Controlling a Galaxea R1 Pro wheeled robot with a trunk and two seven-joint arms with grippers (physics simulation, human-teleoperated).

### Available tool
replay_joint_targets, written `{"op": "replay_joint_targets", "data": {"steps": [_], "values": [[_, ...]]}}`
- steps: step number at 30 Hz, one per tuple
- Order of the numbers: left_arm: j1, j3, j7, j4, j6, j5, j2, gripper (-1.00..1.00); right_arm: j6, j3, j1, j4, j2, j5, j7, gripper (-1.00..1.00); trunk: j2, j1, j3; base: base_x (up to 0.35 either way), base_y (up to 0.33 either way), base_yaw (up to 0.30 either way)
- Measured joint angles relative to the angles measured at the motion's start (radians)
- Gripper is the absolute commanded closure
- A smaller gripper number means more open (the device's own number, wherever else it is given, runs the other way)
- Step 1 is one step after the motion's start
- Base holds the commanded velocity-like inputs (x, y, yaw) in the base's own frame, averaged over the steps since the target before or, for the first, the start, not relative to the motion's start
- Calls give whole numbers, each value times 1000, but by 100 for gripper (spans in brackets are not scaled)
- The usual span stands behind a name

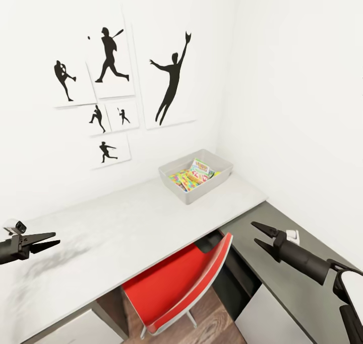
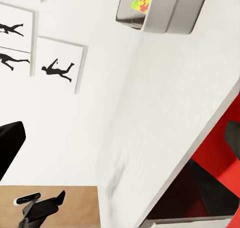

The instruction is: Put all the toys in the child's room - the three board games (two on the bed and one on the table), the two jigsaw puzzles on the table, and the tennis ball on the table - inside the toy box on the table in the child's room.

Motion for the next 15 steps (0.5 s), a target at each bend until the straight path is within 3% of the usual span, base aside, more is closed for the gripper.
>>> {"op": "replay_joint_targets", "data": {"steps": [15], "values": [[0,0,0,0,0,0,0,-100,-1,2,0,0,3,1,0,-100,0,0,25,-1,0,0]]}}
